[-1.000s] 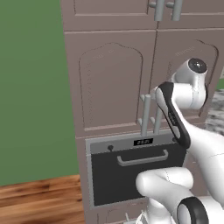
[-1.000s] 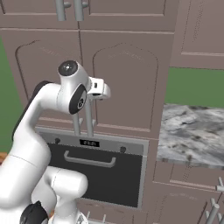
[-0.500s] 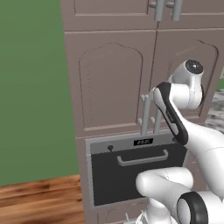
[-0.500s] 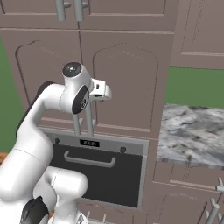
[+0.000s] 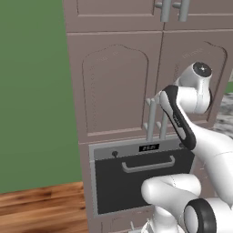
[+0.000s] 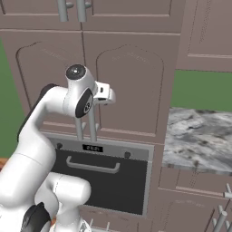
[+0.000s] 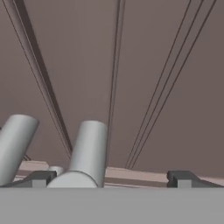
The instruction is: Move the bowls from the cabinet to the plates on the dining table.
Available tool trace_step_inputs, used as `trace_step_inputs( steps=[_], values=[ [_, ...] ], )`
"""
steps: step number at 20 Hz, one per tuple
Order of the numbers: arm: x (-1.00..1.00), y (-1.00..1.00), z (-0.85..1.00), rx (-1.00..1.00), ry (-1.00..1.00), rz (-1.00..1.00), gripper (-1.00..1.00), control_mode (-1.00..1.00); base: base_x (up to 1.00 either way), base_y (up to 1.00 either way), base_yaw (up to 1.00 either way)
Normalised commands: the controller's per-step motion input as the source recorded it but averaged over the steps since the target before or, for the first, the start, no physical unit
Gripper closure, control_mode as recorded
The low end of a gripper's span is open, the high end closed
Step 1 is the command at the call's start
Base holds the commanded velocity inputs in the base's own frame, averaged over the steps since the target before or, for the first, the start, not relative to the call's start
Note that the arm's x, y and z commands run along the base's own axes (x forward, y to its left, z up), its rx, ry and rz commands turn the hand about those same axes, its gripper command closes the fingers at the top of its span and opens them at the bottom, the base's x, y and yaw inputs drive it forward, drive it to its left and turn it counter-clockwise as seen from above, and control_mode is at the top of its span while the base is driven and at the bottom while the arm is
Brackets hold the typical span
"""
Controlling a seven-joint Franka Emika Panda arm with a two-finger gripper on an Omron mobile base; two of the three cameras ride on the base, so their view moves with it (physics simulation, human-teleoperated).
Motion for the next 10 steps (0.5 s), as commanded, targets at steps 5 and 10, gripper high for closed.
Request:
trace_step_inputs(
  steps=[5, 10],
  values=[
    [0.0, 0.3, -0.58, 0.0, 0.0, 0.0, -1.0, -1.0, 0.0, 0.0, 0.0],
    [0.05, 0.32, -0.66, -0.01, 0.0, 0.0, 1.0, -1.0, 0.0, 0.0, 0.0]
  ],
)
